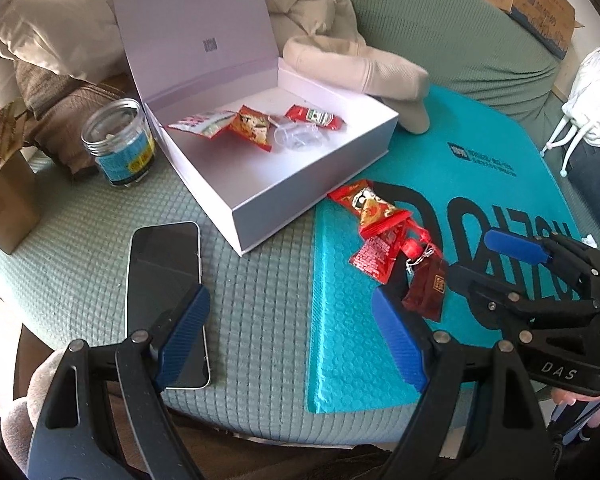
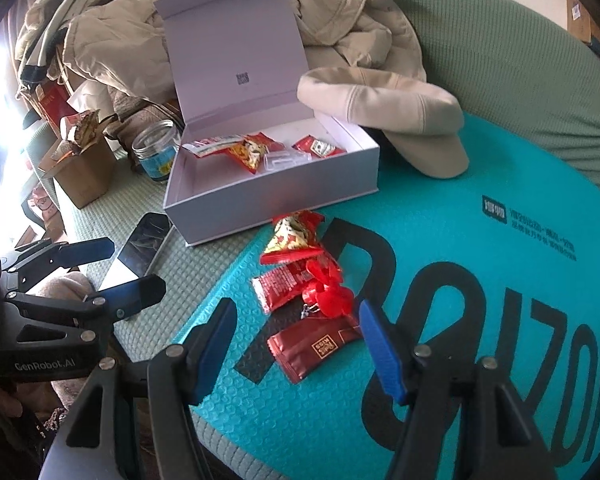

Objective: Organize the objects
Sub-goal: 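Move right gripper to the red plastic fan while left approaches red sauce sachet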

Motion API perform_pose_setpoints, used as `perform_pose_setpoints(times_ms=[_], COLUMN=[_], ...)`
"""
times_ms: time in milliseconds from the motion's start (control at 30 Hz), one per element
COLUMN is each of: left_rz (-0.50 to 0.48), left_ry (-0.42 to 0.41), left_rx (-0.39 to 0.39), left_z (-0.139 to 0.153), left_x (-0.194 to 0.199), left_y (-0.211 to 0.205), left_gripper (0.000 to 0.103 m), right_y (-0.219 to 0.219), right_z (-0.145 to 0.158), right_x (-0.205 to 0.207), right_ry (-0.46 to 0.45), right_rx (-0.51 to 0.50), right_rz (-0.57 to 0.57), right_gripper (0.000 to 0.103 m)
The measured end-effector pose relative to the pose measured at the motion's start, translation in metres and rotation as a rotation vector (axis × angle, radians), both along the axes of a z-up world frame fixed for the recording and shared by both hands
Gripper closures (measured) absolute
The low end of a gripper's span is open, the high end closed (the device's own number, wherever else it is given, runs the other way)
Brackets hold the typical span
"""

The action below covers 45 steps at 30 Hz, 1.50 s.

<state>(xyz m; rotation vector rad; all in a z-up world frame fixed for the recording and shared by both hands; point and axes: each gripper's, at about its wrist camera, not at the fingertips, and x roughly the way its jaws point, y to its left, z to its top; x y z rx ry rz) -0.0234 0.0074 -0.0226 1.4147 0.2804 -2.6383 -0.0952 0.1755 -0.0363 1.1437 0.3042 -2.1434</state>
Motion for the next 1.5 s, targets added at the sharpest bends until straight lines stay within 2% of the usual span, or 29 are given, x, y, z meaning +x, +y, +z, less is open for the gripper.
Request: perform_pose_setpoints(times_ms=[433, 833, 900, 967, 1067, 1167, 1500], left_rz=[-0.028, -0.046, -0.047, -0.045, -0.052, -0.067, -0.160], left_ry=[-0.081, -0.115, -0.119, -0.120, -0.121, -0.118, -0.102], left_rx=[0.015, 0.021, 0.028, 0.034, 0.046, 0.056, 0.062], left_z=[-0.031, -0.045, -0.046, -0.047, -0.049, -0.049, -0.052], left_x=[-0.028, -0.049, -0.051, -0.053, -0.056, -0.058, -0.073], left_y=[0.000, -0.003, -0.003, -0.004, -0.001, 0.002, 0.032], left_gripper=[0.021, 0.021, 0.021, 0.021, 0.021, 0.021, 0.021], right_y=[-0.007, -0.014, -0.014, -0.014, -0.013, -0.008, 0.016], right_z=[-0.034, -0.058, -0.061, -0.062, -0.060, -0.057, -0.055], right_x=[-0.026, -0.048, -0.051, -0.052, -0.054, -0.054, -0.056], right_ry=[-0.074, -0.108, -0.119, -0.125, -0.120, -0.115, -0.106], right_rx=[0.024, 0.062, 0.052, 0.042, 0.029, 0.009, 0.014], right_rz=[0.011, 0.012, 0.013, 0.023, 0.037, 0.040, -0.023], right_gripper=[0.038, 0.039, 0.046, 0.060, 0.066, 0.070, 0.071])
